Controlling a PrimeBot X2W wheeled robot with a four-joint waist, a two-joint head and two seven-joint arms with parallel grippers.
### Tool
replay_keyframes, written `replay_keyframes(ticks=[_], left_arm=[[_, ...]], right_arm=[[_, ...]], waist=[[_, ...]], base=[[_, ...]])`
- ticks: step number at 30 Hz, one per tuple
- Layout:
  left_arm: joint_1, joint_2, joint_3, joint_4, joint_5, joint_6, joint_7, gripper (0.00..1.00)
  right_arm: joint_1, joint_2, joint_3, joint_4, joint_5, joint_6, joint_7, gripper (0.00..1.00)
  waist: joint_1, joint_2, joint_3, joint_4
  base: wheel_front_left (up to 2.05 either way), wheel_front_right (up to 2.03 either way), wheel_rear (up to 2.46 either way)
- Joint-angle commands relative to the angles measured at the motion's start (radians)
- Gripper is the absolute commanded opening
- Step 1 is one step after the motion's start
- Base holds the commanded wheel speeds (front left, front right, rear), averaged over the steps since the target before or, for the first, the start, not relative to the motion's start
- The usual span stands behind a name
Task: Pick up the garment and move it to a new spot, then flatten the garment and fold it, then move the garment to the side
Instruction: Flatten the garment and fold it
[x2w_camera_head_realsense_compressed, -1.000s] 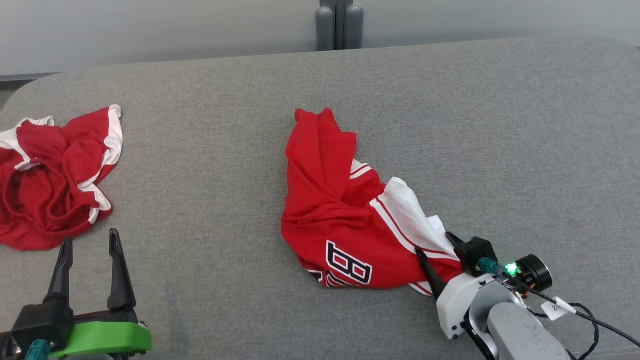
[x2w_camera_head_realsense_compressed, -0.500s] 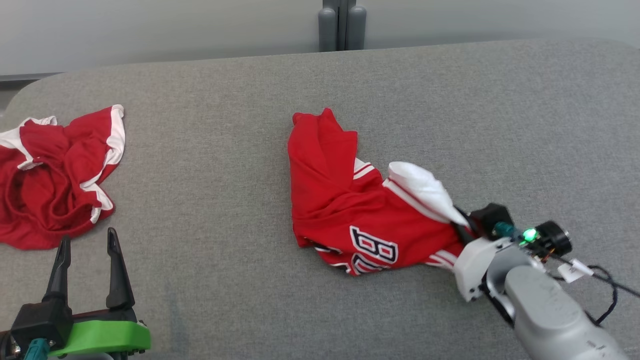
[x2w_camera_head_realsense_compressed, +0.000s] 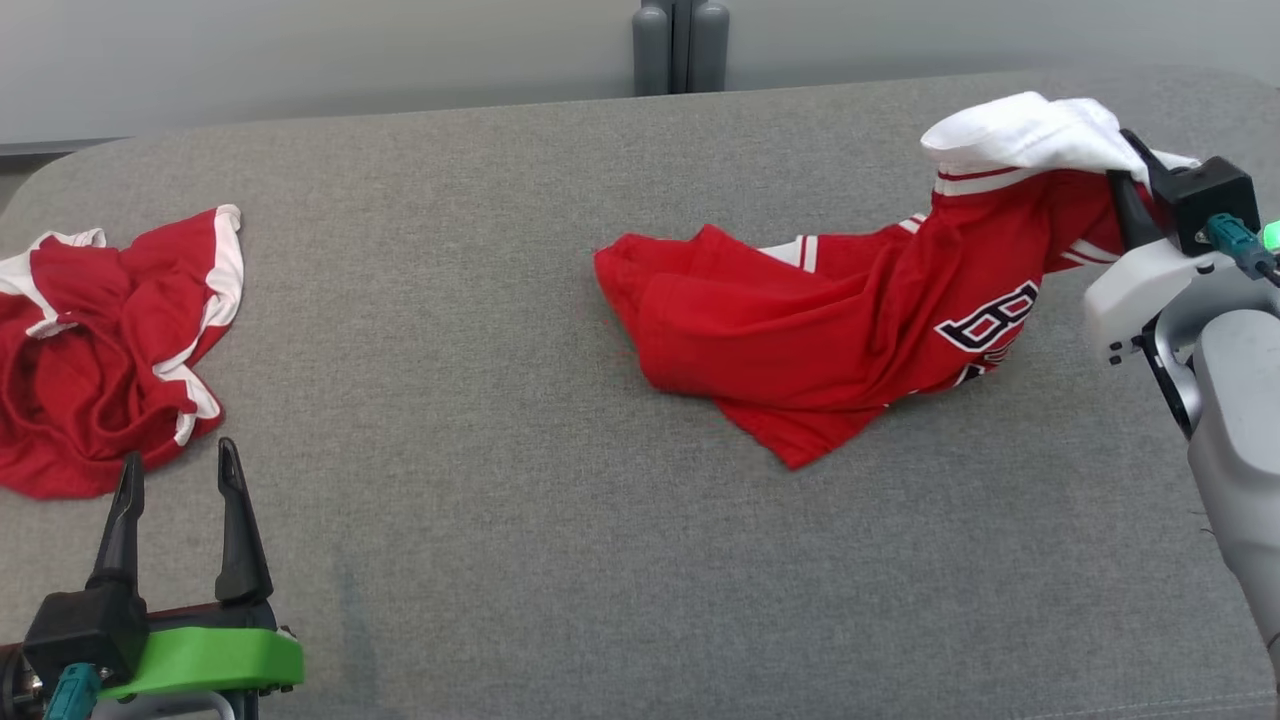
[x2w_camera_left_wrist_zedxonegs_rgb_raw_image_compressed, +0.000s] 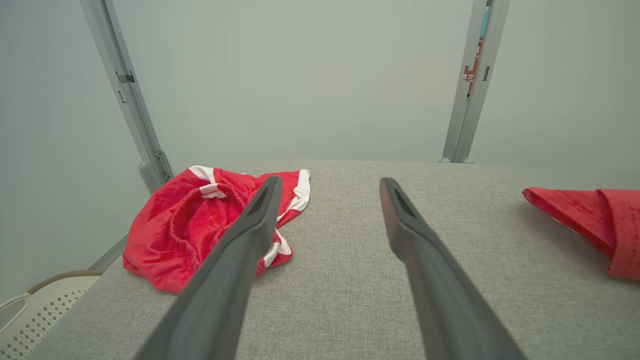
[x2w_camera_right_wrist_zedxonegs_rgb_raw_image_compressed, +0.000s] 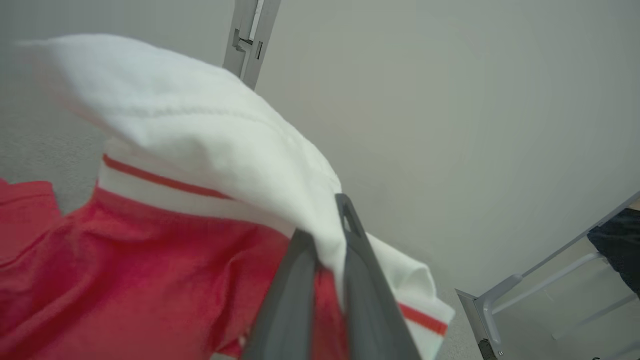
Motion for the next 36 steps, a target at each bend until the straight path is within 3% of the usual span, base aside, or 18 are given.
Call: replay_keyframes(ticks=[1, 9, 17, 19, 20, 29, 36], left_arm=[[-0.017, -0.001, 0.000, 0.003, -0.003, -0.005, -0.003, 1.00], [-0.002, -0.001, -0.003, 0.011, -0.018, -0.003, -0.003, 1.00], [0.019, -0.001, 0.001, 0.009, -0.020, -0.001, -0.003, 1.00], [0.021, -0.001, 0.002, 0.008, -0.022, 0.000, -0.003, 1.00], [0.020, -0.001, 0.003, 0.007, -0.023, 0.000, -0.003, 1.00], [0.027, -0.001, 0.012, 0.009, -0.021, -0.001, -0.003, 1.00], [0.022, 0.000, 0.016, 0.006, -0.013, -0.002, -0.003, 1.00]], right_arm=[[0.008, 0.005, -0.010, -0.017, -0.012, -0.002, -0.003, 0.00], [0.161, 0.054, -0.008, -0.121, -0.014, -0.002, -0.003, 0.00], [0.440, 0.063, -0.007, -0.321, 0.013, -0.002, -0.003, 0.00], [0.501, 0.063, -0.018, -0.367, 0.021, -0.002, -0.003, 0.56], [0.524, 0.065, -0.026, -0.391, 0.028, -0.002, -0.003, 1.00], [0.660, 0.089, -0.043, -0.634, 0.089, -0.002, -0.003, 1.00], [0.576, 0.081, -0.036, -0.700, 0.104, -0.002, -0.003, 1.00]], waist=[[0.0000, 0.0000, -0.001, -0.002], [0.0000, 0.0000, -0.016, -0.033], [0.0000, 0.0000, -0.038, -0.065], [0.0000, 0.0000, -0.039, -0.073], [0.0000, 0.0000, -0.038, -0.075], [0.0000, 0.0000, -0.043, -0.093], [0.0000, 0.0000, -0.042, -0.098]], base=[[0.00, 0.00, 0.00], [0.00, 0.00, 0.00], [0.00, 0.00, 0.00], [0.00, 0.00, 0.00], [0.00, 0.00, 0.00], [0.00, 0.00, 0.00], [0.00, 0.00, 0.00]])
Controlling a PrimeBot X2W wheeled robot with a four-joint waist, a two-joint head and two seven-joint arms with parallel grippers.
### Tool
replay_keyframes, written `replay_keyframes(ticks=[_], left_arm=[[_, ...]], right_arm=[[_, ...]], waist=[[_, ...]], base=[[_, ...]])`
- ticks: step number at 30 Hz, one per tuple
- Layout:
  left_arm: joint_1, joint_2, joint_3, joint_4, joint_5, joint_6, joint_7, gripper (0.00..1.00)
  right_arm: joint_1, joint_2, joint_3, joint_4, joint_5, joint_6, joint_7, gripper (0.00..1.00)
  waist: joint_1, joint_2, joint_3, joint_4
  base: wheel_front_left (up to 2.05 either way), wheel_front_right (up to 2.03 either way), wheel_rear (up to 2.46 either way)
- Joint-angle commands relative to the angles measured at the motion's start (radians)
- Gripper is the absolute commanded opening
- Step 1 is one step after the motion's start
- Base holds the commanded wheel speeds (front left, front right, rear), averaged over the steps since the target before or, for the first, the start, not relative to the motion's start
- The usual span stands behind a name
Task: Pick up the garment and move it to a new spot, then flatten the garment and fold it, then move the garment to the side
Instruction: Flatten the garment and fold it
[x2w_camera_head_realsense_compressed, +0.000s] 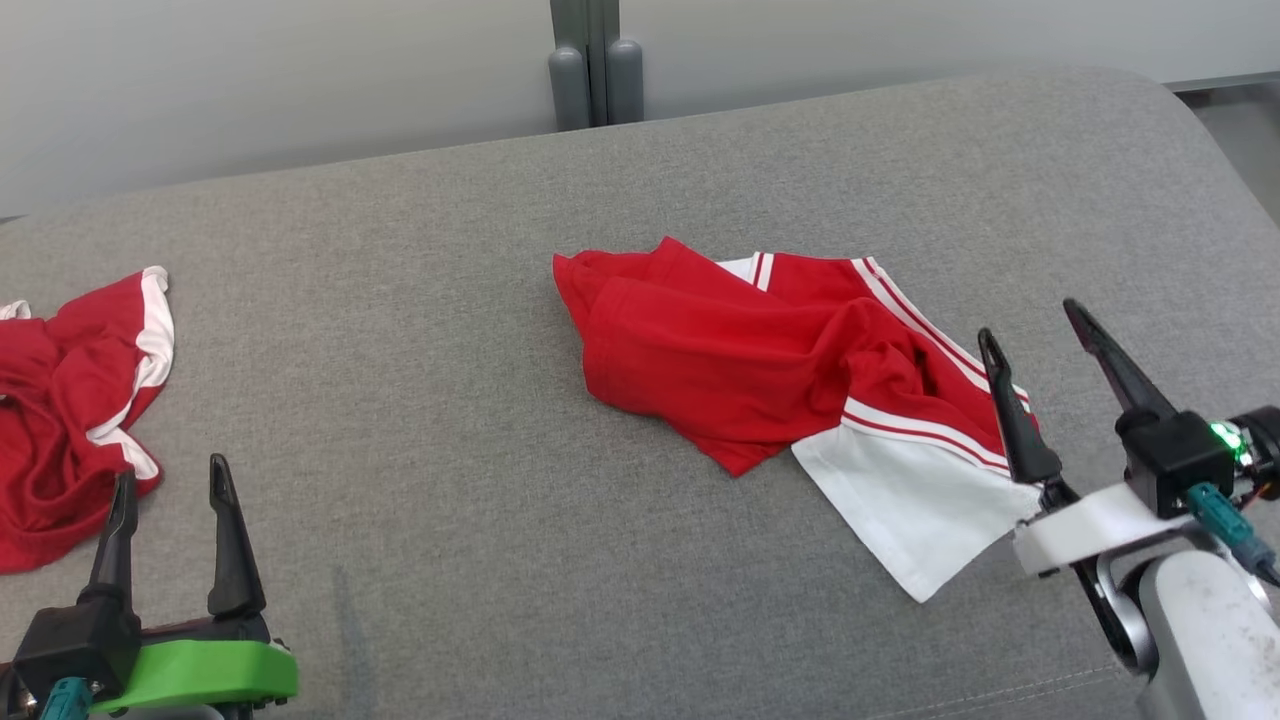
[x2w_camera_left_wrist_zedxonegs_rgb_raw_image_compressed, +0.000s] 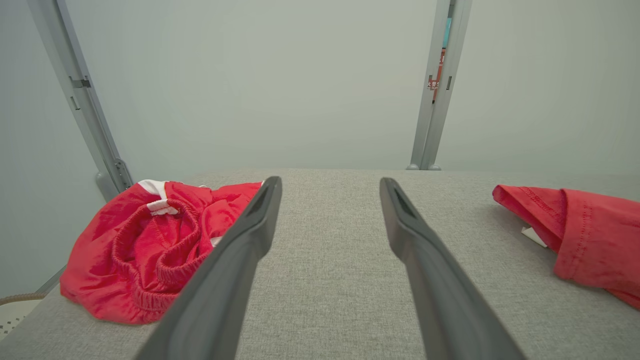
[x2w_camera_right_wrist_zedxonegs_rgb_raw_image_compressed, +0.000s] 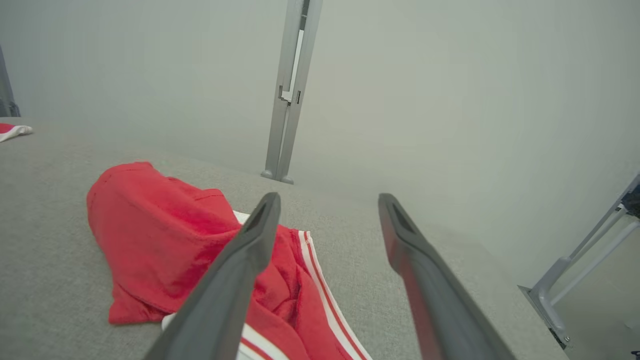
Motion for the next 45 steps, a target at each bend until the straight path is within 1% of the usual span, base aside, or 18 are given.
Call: replay_keyframes(ticks=[1, 4, 7, 10, 15, 21, 22, 28, 35, 40, 43, 45], left_arm=[[0.003, 0.001, 0.001, -0.003, 0.005, -0.002, -0.003, 1.00], [-0.005, 0.001, -0.001, -0.005, 0.007, -0.003, -0.003, 1.00], [-0.018, 0.001, -0.005, -0.005, 0.007, -0.004, -0.003, 1.00], [-0.024, 0.001, -0.009, -0.004, 0.003, -0.005, -0.003, 1.00], [-0.039, 0.001, -0.018, 0.003, -0.008, -0.006, -0.003, 1.00], [-0.052, 0.001, -0.029, 0.007, -0.023, -0.001, -0.003, 1.00], [-0.059, 0.001, -0.035, 0.008, -0.025, -0.001, -0.003, 1.00], [-0.085, 0.001, -0.047, 0.012, -0.030, -0.002, -0.003, 1.00], [-0.110, 0.001, -0.063, 0.020, -0.029, -0.004, -0.003, 1.00], [-0.121, 0.001, -0.074, 0.027, -0.031, -0.006, -0.003, 1.00], [-0.126, 0.001, -0.079, 0.030, -0.031, -0.005, -0.003, 1.00], [-0.133, 0.001, -0.082, 0.031, -0.031, -0.005, -0.003, 1.00]], right_arm=[[-0.040, -0.002, 0.001, 0.009, 0.006, -0.002, -0.003, 1.00], [-0.127, -0.010, 0.021, 0.048, 0.017, -0.002, -0.003, 1.00], [-0.226, -0.018, 0.045, 0.131, 0.030, -0.002, -0.003, 1.00], [-0.324, -0.025, 0.079, 0.227, 0.042, -0.002, 0.005, 1.00], [-0.467, -0.039, 0.144, 0.402, 0.066, -0.002, 0.061, 1.00], [-0.575, -0.057, 0.219, 0.585, 0.117, -0.002, 0.118, 1.00], [-0.599, -0.068, 0.249, 0.640, 0.130, -0.002, 0.136, 1.00], [-0.659, -0.087, 0.336, 0.775, 0.194, -0.002, 0.176, 1.00], [-0.709, -0.097, 0.436, 0.901, 0.263, -0.002, 0.225, 1.00], [-0.740, -0.096, 0.492, 0.966, 0.305, -0.002, 0.249, 1.00], [-0.753, -0.082, 0.526, 0.987, 0.349, -0.002, 0.273, 1.00], [-0.763, -0.085, 0.557, 0.997, 0.374, -0.002, 0.297, 1.00]], waist=[[0.0000, 0.0000, 0.002, 0.000], [0.0000, 0.0000, 0.009, 0.004], [0.0000, 0.0000, 0.020, 0.014], [0.0000, 0.0000, 0.030, 0.027], [0.0000, 0.0000, 0.049, 0.057], [0.0000, 0.0000, 0.077, 0.093], [0.0000, 0.0000, 0.089, 0.105], [0.0000, 0.0000, 0.128, 0.136], [0.0000, 0.0000, 0.156, 0.163], [0.0000, 0.0000, 0.168, 0.178], [0.0000, 0.0000, 0.176, 0.187], [0.0000, 0.0000, 0.182, 0.191]], base=[[0.00, 0.00, 0.00], [0.00, 0.00, 0.00], [0.00, 0.00, 0.00], [0.00, 0.00, 0.00], [0.00, 0.00, 0.00], [0.00, 0.00, 0.00], [0.00, 0.00, 0.00], [0.00, 0.00, 0.00], [0.00, 0.00, 0.00], [0.00, 0.00, 0.00], [0.00, 0.00, 0.00], [0.00, 0.00, 0.00]])
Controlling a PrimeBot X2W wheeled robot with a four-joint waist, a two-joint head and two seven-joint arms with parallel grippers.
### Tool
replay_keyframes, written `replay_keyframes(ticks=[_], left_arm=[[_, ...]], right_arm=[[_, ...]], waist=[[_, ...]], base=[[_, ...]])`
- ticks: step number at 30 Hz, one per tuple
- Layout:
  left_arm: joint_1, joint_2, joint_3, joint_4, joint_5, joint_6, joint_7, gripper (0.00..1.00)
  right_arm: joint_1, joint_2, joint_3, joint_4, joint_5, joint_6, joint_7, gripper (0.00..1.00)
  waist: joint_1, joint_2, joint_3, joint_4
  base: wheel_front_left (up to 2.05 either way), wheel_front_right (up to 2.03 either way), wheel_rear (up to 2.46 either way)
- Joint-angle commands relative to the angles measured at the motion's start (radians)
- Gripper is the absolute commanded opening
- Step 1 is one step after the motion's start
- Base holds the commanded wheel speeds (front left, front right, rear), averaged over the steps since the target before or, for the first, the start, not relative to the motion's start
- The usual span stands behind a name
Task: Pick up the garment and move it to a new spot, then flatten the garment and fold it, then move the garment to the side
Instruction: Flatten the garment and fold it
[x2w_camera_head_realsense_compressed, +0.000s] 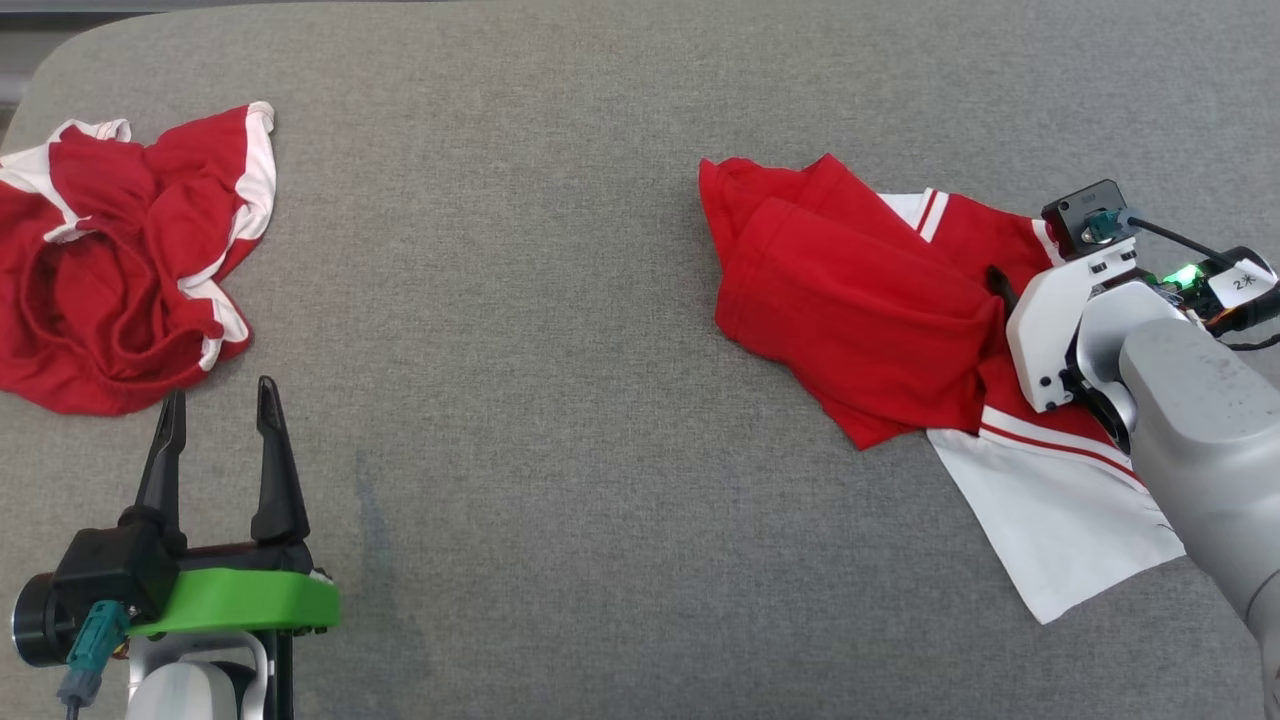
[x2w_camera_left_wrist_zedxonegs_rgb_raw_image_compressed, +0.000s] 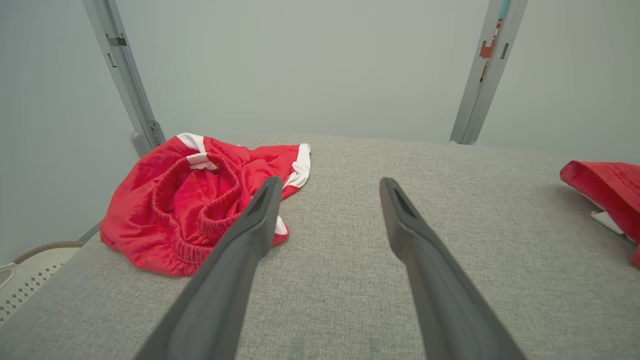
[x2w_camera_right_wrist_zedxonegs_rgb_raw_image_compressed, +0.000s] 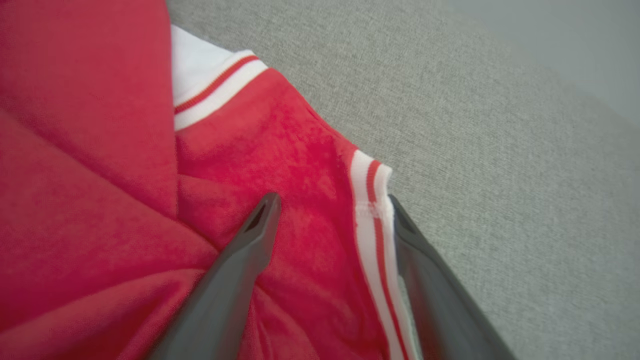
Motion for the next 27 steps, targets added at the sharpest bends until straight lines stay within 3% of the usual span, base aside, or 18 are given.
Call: replay_keyframes(ticks=[1, 2, 3, 5, 9, 18, 24, 25, 26, 27], left_arm=[[-0.022, 0.002, -0.004, 0.003, 0.000, -0.002, -0.003, 1.00], [-0.023, 0.002, -0.005, 0.003, 0.000, -0.002, -0.003, 1.00], [-0.024, 0.002, -0.006, 0.006, -0.001, -0.003, -0.003, 1.00], [-0.028, 0.002, -0.007, 0.009, -0.003, -0.003, -0.003, 1.00], [-0.033, 0.002, -0.005, 0.011, -0.007, -0.003, -0.003, 1.00], [-0.034, 0.002, 0.001, 0.007, -0.006, -0.003, -0.003, 1.00], [-0.038, 0.002, 0.003, 0.008, -0.011, -0.004, -0.003, 1.00], [-0.037, 0.002, 0.004, 0.007, -0.011, -0.004, -0.003, 1.00], [-0.033, 0.002, 0.004, 0.006, -0.012, -0.003, -0.003, 1.00], [-0.031, 0.002, 0.005, 0.007, -0.012, -0.003, -0.003, 1.00]], right_arm=[[-0.013, -0.007, 0.019, 0.010, 0.020, -0.002, 0.016, 1.00], [-0.014, -0.008, 0.034, 0.015, 0.036, -0.002, 0.031, 1.00], [-0.014, -0.009, 0.043, 0.017, 0.051, -0.002, 0.041, 0.87], [-0.021, -0.014, 0.063, 0.021, 0.079, -0.002, 0.062, 0.00], [-0.057, -0.043, 0.085, 0.027, 0.119, -0.002, 0.053, 0.00], [-0.207, -0.116, 0.013, 0.122, 0.111, -0.002, -0.156, 0.00], [-0.244, -0.127, -0.040, 0.180, 0.081, -0.002, -0.215, 0.00], [-0.240, -0.122, -0.048, 0.183, 0.081, -0.002, -0.219, 0.38], [-0.235, -0.117, -0.059, 0.187, 0.076, -0.002, -0.228, 1.00], [-0.234, -0.116, -0.066, 0.188, 0.074, -0.002, -0.234, 1.00]], waist=[[0.0000, 0.0000, 0.008, 0.008], [0.0000, 0.0000, 0.009, 0.010], [0.0000, 0.0000, 0.011, 0.012], [0.0000, 0.0000, 0.012, 0.014], [0.0000, 0.0000, 0.017, 0.015], [0.0000, 0.0000, 0.014, 0.019], [0.0000, 0.0000, 0.019, 0.026], [0.0000, 0.0000, 0.019, 0.026], [0.0000, 0.0000, 0.019, 0.024], [0.0000, 0.0000, 0.019, 0.023]], base=[[0.00, 0.00, 0.00], [0.00, 0.00, 0.00], [0.00, 0.00, 0.00], [0.00, 0.00, 0.00], [0.00, 0.00, 0.00], [0.00, 0.00, 0.00], [0.00, 0.00, 0.00], [0.00, 0.00, 0.00], [0.00, 0.00, 0.00], [0.00, 0.00, 0.00]])
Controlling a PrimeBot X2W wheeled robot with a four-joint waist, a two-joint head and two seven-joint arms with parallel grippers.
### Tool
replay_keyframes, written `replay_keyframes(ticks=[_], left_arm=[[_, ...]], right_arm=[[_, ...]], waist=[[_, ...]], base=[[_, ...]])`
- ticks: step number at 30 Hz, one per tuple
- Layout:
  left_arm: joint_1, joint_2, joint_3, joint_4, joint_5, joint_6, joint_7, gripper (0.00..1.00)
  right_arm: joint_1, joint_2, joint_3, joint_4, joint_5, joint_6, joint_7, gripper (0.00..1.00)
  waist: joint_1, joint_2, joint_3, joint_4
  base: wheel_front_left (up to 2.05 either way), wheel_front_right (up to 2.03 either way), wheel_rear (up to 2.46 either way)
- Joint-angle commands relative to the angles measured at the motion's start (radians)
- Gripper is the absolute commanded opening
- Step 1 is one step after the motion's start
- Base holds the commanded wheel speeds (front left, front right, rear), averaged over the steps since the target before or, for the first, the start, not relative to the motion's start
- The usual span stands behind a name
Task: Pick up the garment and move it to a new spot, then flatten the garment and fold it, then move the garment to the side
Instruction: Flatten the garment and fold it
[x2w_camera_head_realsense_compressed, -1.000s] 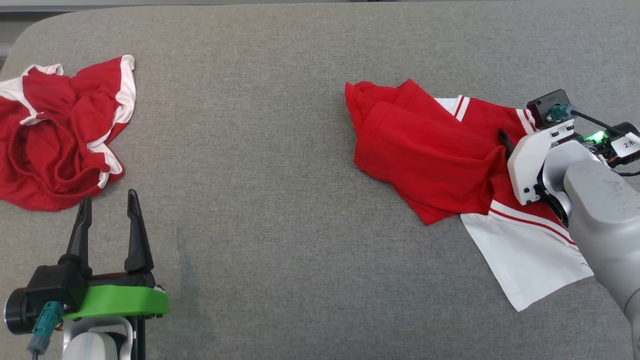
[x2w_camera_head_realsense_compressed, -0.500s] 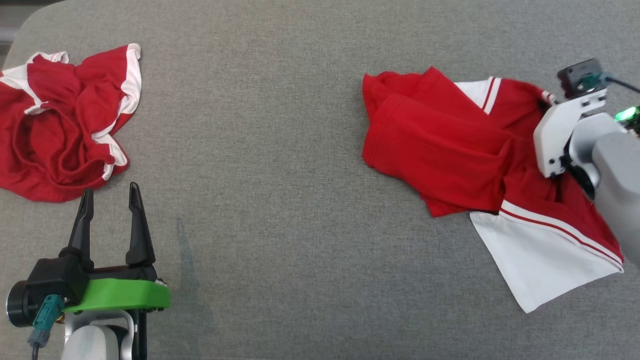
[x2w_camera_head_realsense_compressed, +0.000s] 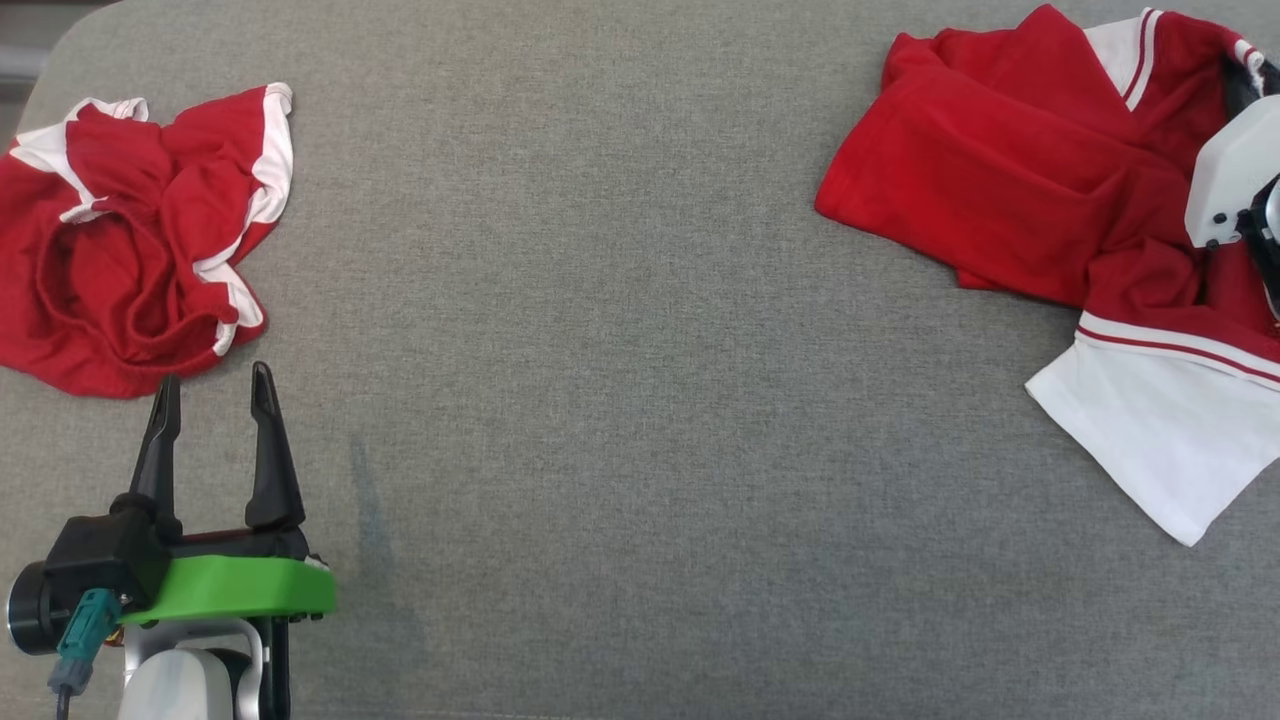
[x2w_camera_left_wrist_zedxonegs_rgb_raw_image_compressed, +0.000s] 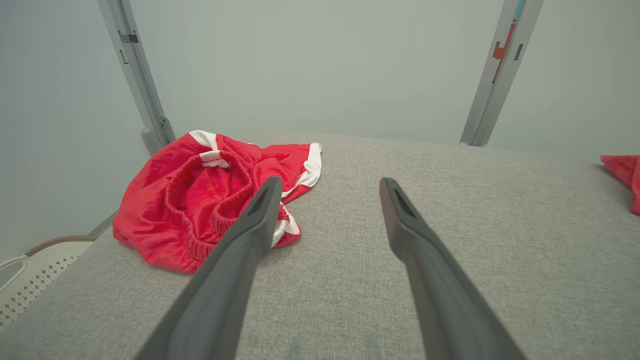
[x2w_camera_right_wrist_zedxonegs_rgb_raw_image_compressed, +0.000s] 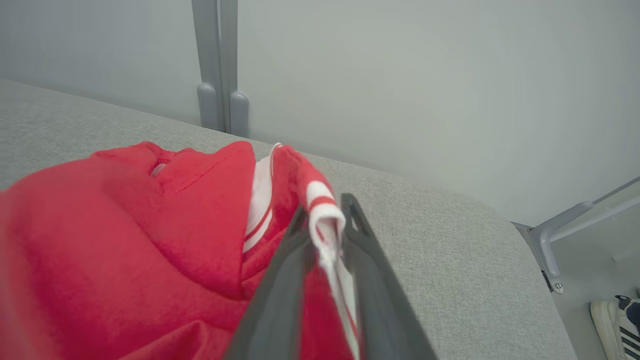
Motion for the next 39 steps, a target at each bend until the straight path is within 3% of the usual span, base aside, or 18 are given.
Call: replay_keyframes(ticks=[1, 6, 12, 17, 21, 30, 39], left_arm=[[-0.004, 0.002, 0.003, -0.001, -0.002, -0.001, -0.003, 1.00], [0.012, 0.002, 0.009, 0.003, 0.008, -0.001, -0.003, 1.00], [0.028, 0.002, 0.029, -0.008, 0.027, -0.001, -0.003, 1.00], [0.051, 0.002, 0.045, -0.010, 0.033, -0.002, -0.003, 1.00], [0.063, 0.002, 0.049, -0.007, 0.039, -0.003, -0.003, 1.00], [0.079, 0.002, 0.046, -0.002, 0.044, -0.004, -0.003, 1.00], [0.067, 0.002, 0.023, 0.000, 0.038, -0.004, -0.003, 1.00]], right_arm=[[0.010, 0.002, -0.016, 0.005, -0.008, -0.002, -0.022, 1.00], [0.017, 0.021, -0.076, -0.007, -0.042, -0.002, -0.068, 1.00], [0.149, 0.031, -0.258, -0.305, -0.114, -0.002, -0.068, 1.00], [0.333, 0.106, -0.399, -0.565, -0.194, -0.002, -0.068, 1.00], [0.474, 0.169, -0.451, -0.728, -0.236, -0.002, -0.068, 1.00], [0.689, 0.242, -0.439, -0.896, -0.282, -0.002, -0.068, 1.00], [0.625, 0.226, -0.319, -0.833, -0.292, -0.002, -0.069, 1.00]], waist=[[0.0000, 0.0000, -0.002, -0.004], [0.0000, 0.0000, -0.022, -0.024], [0.0000, 0.0000, -0.055, -0.066], [0.0000, 0.0000, -0.081, -0.102], [0.0000, 0.0000, -0.100, -0.123], [0.0000, 0.0000, -0.128, -0.132], [0.0000, 0.0000, -0.125, -0.099]], base=[[0.00, 0.00, 0.00], [0.00, 0.00, 0.00], [0.00, 0.00, 0.00], [0.00, 0.00, 0.00], [0.00, 0.00, 0.00], [0.00, 0.00, 0.00], [0.00, 0.00, 0.00]])
